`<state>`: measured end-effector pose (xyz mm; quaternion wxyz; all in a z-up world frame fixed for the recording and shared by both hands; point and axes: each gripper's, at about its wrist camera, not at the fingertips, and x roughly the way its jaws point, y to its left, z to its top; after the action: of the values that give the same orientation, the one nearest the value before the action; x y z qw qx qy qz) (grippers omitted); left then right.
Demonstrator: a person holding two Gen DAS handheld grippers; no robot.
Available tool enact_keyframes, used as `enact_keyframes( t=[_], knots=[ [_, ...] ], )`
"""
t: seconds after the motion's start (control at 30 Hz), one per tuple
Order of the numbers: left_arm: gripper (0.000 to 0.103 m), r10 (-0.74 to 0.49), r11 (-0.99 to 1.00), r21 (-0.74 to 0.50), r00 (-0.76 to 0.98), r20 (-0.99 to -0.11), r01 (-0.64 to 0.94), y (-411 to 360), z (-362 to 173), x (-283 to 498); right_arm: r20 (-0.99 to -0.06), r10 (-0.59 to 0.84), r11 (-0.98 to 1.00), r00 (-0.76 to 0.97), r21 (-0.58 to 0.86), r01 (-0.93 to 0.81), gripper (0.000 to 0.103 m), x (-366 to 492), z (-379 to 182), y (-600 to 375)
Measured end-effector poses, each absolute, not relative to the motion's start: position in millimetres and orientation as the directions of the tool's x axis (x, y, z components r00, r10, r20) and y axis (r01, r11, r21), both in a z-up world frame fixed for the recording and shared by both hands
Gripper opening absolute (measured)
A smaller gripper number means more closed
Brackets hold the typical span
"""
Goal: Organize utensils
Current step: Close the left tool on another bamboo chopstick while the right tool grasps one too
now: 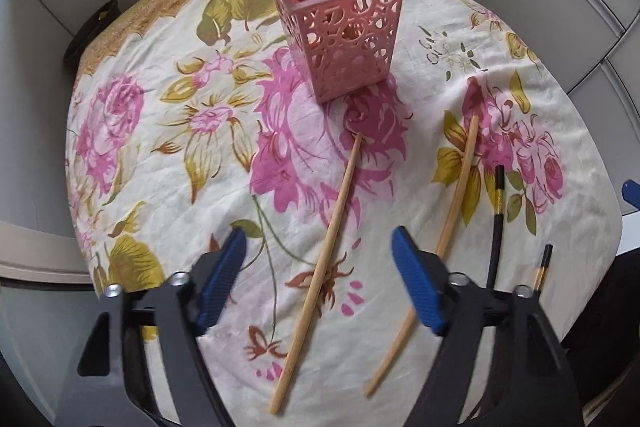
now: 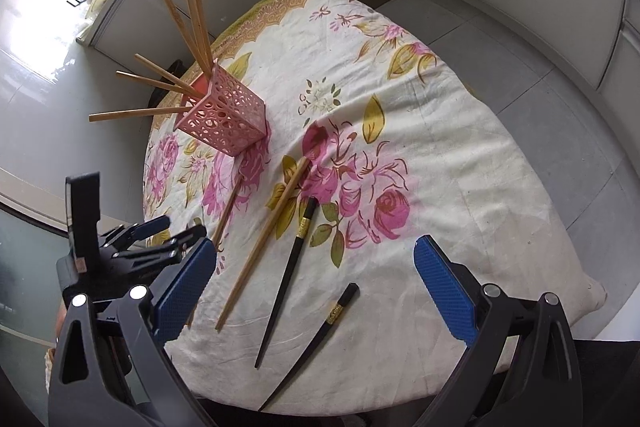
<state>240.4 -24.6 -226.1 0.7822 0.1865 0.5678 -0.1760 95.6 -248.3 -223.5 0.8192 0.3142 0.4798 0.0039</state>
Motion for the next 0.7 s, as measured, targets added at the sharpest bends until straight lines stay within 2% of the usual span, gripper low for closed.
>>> enact_keyframes(
  t=[0.13, 0.23, 0.3, 0.33, 0.43, 0.6, 0.67, 0.7],
  knots=[
    [0.043, -0.071, 0.895, 0.068, 0.292, -0.954, 0.441, -27.7, -247.9, 259.8, -0.799, 0.301, 0.805, 0.521, 0.505, 0.310, 0.096, 100.9, -226.9, -258.0],
    [0.035, -0.088, 0.882, 0.056, 0.280, -0.956, 0.468, -35.2, -258.6, 261.2, -0.817, 0.289, 0.812, 0.499, 0.485, 0.325, 0.096, 111.6, -231.4, -261.3],
    [0.014, -0.120, 0.869, 0.034, 0.277, -0.953, 0.493, -38.0, -257.7, 260.6, -0.829, 0.293, 0.813, 0.476, 0.478, 0.332, 0.096, 122.8, -236.6, -260.9],
    [0.008, -0.116, 0.867, 0.033, 0.267, -0.957, 0.496, -38.8, -257.9, 260.9, -0.836, 0.293, 0.814, 0.464, 0.473, 0.338, 0.096, 129.4, -239.0, -260.3],
    [0.005, -0.065, 0.860, 0.087, 0.278, -0.958, 0.503, -38.0, -258.4, 256.2, -0.866, 0.292, 0.830, 0.406, 0.440, 0.343, 0.096, 155.0, -245.6, -251.4],
    [0.005, -0.105, 0.895, 0.054, 0.327, -0.939, 0.442, -6.2, -244.9, 247.0, -0.903, 0.248, 0.862, 0.351, 0.371, 0.346, 0.095, 196.8, -249.9, -232.2],
    [0.005, -0.131, 0.904, 0.037, 0.358, -0.924, 0.425, 6.3, -230.5, 241.7, -0.916, 0.261, 0.856, 0.304, 0.365, 0.366, 0.087, 212.6, -258.4, -226.2],
    [0.005, -0.146, 0.906, 0.027, 0.374, -0.916, 0.422, 11.7, -221.8, 239.8, -0.925, 0.265, 0.853, 0.273, 0.357, 0.380, 0.076, 219.3, -263.8, -224.2]
  ],
)
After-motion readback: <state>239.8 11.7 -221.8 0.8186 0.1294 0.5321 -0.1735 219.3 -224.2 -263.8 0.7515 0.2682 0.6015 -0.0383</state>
